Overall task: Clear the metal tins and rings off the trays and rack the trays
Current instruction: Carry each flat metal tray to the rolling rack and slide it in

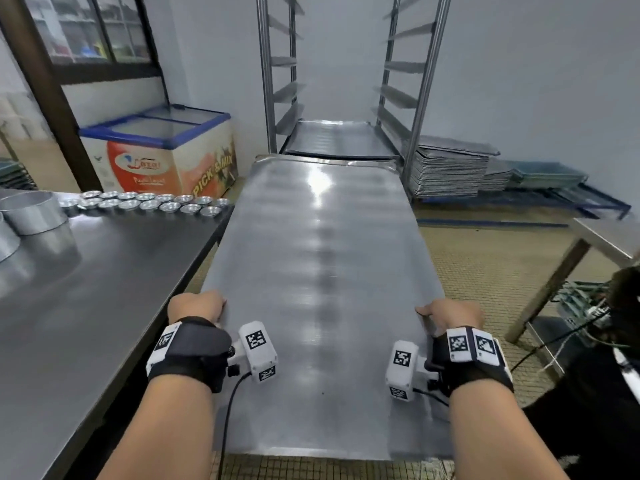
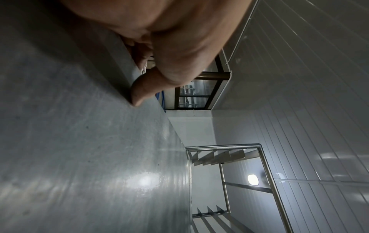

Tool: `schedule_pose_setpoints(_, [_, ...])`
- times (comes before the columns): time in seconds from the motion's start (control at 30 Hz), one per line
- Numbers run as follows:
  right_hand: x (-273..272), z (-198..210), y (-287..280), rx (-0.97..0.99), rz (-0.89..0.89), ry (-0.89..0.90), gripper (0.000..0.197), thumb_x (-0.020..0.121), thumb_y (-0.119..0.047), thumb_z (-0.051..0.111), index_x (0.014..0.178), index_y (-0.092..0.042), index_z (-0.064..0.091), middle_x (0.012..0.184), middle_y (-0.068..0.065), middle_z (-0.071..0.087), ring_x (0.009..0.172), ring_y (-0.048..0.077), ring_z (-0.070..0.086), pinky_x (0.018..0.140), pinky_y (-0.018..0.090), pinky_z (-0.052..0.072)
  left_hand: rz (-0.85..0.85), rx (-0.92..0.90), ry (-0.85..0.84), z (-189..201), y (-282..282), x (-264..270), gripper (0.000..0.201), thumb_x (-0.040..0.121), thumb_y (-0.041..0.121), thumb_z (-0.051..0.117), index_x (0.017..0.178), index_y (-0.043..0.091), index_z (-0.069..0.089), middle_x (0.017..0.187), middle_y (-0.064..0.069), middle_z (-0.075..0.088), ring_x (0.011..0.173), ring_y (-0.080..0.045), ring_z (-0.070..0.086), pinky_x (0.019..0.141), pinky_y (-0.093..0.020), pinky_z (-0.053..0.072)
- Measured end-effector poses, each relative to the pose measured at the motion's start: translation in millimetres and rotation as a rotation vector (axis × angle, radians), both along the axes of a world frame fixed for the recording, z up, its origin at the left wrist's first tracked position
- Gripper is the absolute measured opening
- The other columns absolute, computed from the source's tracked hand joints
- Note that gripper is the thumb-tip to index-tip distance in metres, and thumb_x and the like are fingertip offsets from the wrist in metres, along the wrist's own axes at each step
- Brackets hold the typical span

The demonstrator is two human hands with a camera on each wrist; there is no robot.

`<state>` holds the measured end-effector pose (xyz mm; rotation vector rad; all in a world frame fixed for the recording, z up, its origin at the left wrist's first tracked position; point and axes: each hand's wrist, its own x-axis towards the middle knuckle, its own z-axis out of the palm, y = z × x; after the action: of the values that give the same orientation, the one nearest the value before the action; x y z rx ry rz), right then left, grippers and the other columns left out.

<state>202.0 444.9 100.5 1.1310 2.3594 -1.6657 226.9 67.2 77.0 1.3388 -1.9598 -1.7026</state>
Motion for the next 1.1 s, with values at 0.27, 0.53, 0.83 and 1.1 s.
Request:
schedule_pose_setpoints(0.27, [-85.6, 18.4, 17.0, -0.018, -0.112, 0.094, 0.051, 0.065, -0.016, 0.089, 0.104, 0.006, 0.064, 0.091, 0.019, 0.069, 0.074, 0.029, 0.067, 0.060, 0.029, 0.048, -0.082, -0.025, 0.091, 22.4, 13.7, -95.0, 0.042, 0.065, 0.021, 0.078, 0.100, -0.001, 0.069, 0.108, -0.023, 0.070, 0.103, -0.039, 0.068, 0.092, -0.053, 0.055])
schedule_pose_setpoints(0.53, [-196.9, 34.2, 17.7, 0.016, -0.128, 0.103, 0.036, 0.068, -0.013, 0.087, 0.074, -0.001, 0.054, 0.064, 0.010, 0.058, 0.043, 0.022, 0.051, 0.047, 0.029, 0.043, -0.098, -0.018, 0.094, 39.4, 18.9, -204.3, 0.039, 0.083, 0.008, 0.071, 0.116, -0.011, 0.061, 0.113, -0.022, 0.067, 0.104, -0.037, 0.065, 0.088, -0.044, 0.054])
schedule_pose_setpoints(0.83, [-287.9, 46.9, 4.5, -0.030, -0.132, 0.117, 0.037, 0.063, 0.003, 0.085, 0.093, 0.008, 0.064, 0.091, 0.020, 0.069, 0.081, 0.034, 0.068, 0.069, 0.040, 0.058, -0.197, -0.086, 0.109, 42.1, 8.3, -297.5, 0.043, 0.088, 0.007, 0.065, 0.128, -0.007, 0.058, 0.131, -0.025, 0.060, 0.119, -0.037, 0.061, 0.082, -0.034, 0.047])
schedule_pose_setpoints(1.1, [-384.6, 57.8, 2.6, -0.052, -0.146, 0.126, 0.055, 0.054, 0.001, 0.090, 0.104, 0.006, 0.067, 0.098, 0.022, 0.071, 0.086, 0.036, 0.070, 0.079, 0.050, 0.058, -0.268, -0.154, 0.117, 66.5, 4.3, -380.5, 0.044, 0.090, 0.007, 0.064, 0.132, -0.006, 0.056, 0.136, -0.023, 0.057, 0.108, -0.030, 0.061, 0.083, -0.034, 0.044])
